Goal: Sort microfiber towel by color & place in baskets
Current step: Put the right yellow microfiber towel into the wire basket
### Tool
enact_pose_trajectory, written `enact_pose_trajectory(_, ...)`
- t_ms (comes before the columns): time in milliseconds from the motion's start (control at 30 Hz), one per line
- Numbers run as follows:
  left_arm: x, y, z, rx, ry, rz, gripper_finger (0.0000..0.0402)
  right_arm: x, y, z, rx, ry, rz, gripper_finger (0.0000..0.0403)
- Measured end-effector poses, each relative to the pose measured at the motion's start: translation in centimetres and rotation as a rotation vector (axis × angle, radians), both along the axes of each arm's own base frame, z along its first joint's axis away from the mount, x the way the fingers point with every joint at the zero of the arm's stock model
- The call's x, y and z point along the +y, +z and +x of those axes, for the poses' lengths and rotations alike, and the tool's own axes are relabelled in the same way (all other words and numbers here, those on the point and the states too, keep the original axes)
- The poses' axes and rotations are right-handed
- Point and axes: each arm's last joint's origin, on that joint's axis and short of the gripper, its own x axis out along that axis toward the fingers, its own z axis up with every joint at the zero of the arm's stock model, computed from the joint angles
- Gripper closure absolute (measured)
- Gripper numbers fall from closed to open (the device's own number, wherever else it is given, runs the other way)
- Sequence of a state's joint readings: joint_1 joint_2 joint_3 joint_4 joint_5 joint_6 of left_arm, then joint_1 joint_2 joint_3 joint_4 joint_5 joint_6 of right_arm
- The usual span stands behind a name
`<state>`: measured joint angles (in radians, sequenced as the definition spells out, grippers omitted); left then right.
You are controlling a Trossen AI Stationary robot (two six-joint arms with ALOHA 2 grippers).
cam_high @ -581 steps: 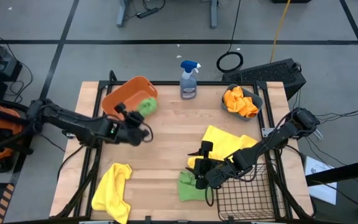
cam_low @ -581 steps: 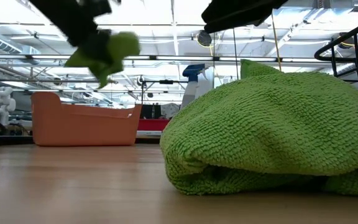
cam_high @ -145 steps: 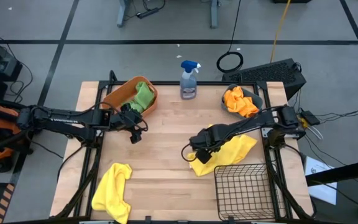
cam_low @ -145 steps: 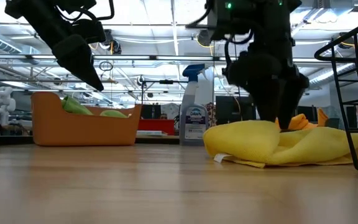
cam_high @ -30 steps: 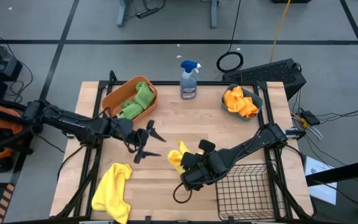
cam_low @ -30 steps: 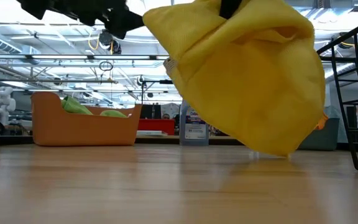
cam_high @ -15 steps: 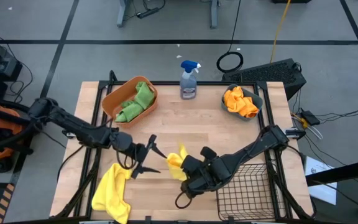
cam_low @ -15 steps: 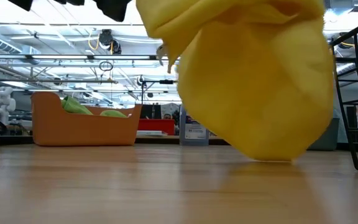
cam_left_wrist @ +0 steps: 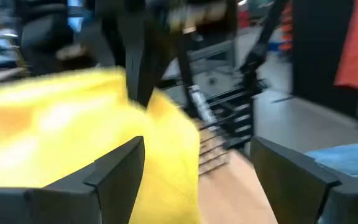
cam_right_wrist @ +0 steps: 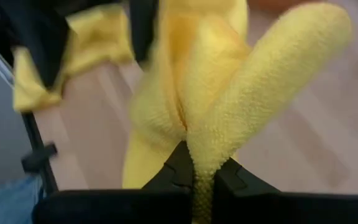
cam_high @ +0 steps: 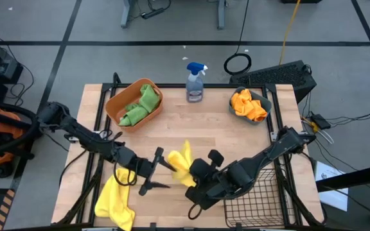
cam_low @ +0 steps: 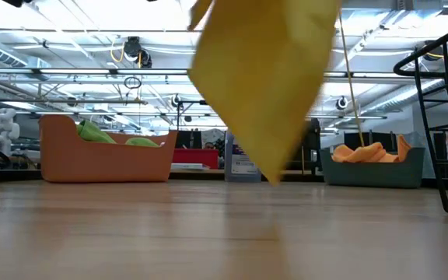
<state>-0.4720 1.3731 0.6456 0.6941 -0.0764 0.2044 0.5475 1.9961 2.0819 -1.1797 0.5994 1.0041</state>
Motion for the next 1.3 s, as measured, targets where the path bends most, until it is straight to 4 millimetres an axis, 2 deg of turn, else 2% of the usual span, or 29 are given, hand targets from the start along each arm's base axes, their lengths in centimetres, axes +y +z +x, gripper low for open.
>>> enact_pose_trajectory(167,0.3,0.2,0.0,-0.051,0.2,0.1,0.0104,-0.5,2.8,-1.1,-0.129,0.021,-0.11,0.0399)
enact_pose_trajectory(300,-0.1,1.1,-0.2,-0.164,0.214,0.165,0.0104,-0.9,4.5,-1.5,-0.201,0.043,-0.168,0.0399)
enact_pose_trajectory(467,-0.9,2.4,-0.9,-0.325,0.241,0.268,0.0103,-1.1,6.6,-1.8,-0.291,0.098,-0.138,0.0399)
enact_pose_trajectory(667,-1.4,2.7,-1.3,-0.378,0.297,0.398,0.0064,-0.5,6.7,-1.9,-0.29,0.157,-0.171,0.0399)
enact_pose_trajectory(800,-1.4,2.6,-1.2,-0.383,0.294,0.396,0.0026,-0.5,6.8,-1.9,-0.292,0.174,-0.188,0.0399)
enact_pose_trajectory(900,-1.0,2.1,-0.6,-0.372,0.311,0.414,0.0012,-0.4,7.1,-1.6,-0.321,0.185,-0.195,0.0399)
enact_pose_trajectory(1067,-0.1,1.5,0.5,-0.382,0.338,0.414,0.0018,-0.2,7.5,-1.4,-0.356,0.214,-0.182,0.0399)
enact_pose_trajectory(1300,0.4,1.5,0.9,-0.423,0.28,0.406,0.0071,-0.3,7.3,-1.2,-0.344,0.221,-0.207,0.0399)
